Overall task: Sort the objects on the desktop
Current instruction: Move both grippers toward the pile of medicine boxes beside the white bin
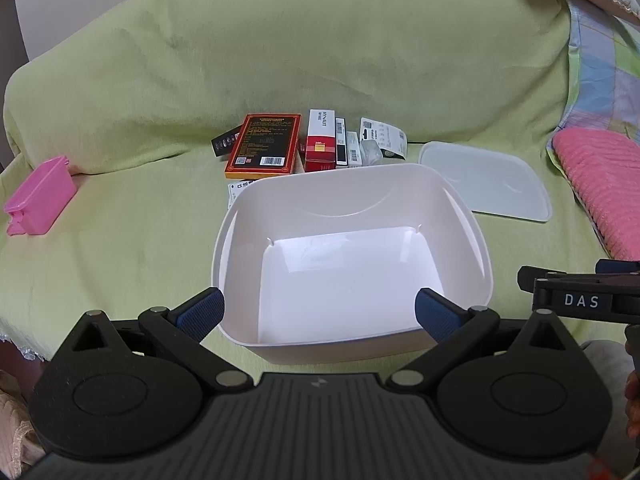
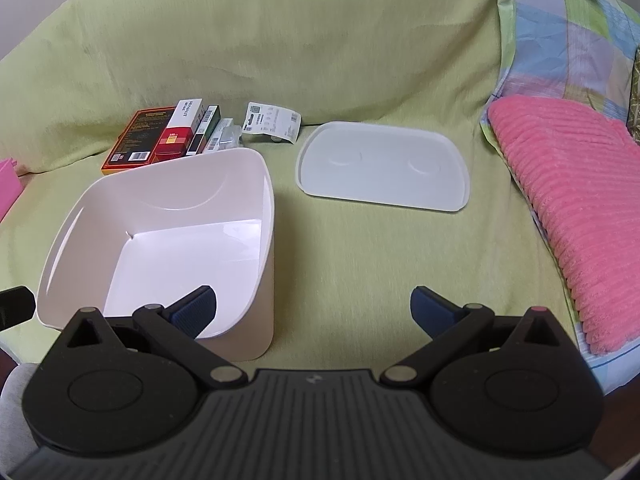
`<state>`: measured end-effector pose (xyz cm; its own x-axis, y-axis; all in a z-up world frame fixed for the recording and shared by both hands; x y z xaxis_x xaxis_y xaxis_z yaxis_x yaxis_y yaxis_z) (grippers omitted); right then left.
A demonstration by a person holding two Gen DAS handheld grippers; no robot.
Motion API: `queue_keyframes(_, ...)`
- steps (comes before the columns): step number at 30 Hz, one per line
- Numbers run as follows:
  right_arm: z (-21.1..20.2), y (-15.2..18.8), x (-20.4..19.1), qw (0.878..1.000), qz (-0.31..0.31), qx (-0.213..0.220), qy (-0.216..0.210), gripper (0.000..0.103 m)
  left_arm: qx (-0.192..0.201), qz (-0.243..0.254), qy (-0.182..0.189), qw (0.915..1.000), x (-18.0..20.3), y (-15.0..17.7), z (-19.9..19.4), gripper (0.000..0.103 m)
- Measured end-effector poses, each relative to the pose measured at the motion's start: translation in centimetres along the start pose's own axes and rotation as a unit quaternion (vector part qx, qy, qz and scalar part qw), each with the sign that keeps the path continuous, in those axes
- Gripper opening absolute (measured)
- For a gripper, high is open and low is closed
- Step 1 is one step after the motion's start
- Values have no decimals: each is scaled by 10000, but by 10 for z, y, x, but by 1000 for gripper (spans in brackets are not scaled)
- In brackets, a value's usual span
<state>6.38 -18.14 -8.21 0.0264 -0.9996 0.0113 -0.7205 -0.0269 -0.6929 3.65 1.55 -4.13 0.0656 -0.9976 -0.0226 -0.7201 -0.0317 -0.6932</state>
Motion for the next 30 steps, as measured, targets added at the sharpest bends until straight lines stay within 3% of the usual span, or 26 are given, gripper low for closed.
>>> queue_keyframes(6, 1, 0, 1, 9989, 194, 141, -409, 102, 22, -65, -36, 10000, -7, -1, 4, 102)
queue_keyframes(14, 10, -4, 0, 9977, 262, 56, -618, 102, -27, -152, -196, 9997, -22, -6, 15, 102)
queue_keyframes(23, 16, -14, -3, 9964, 319, 149, -776, 102, -309, -338, -146, 9988, -38, -11, 37, 102)
queue_keyframes(30, 34, -30, -7, 9979, 272, 59, -586, 102, -390, -545, -241, 9975, -51, -24, 53, 102)
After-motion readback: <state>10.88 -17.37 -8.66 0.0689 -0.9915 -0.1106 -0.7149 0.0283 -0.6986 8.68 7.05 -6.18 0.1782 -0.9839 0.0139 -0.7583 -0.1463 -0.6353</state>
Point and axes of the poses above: each gripper's, at about its wrist camera, not at the fingertips, and z roughly the way its jaws point, x to its right, y to its underside, the point moved 4 cm from there along z, roughly the way its jaws point, and after that the axes turned 5 degrees about -z, right-handed, at the moved point
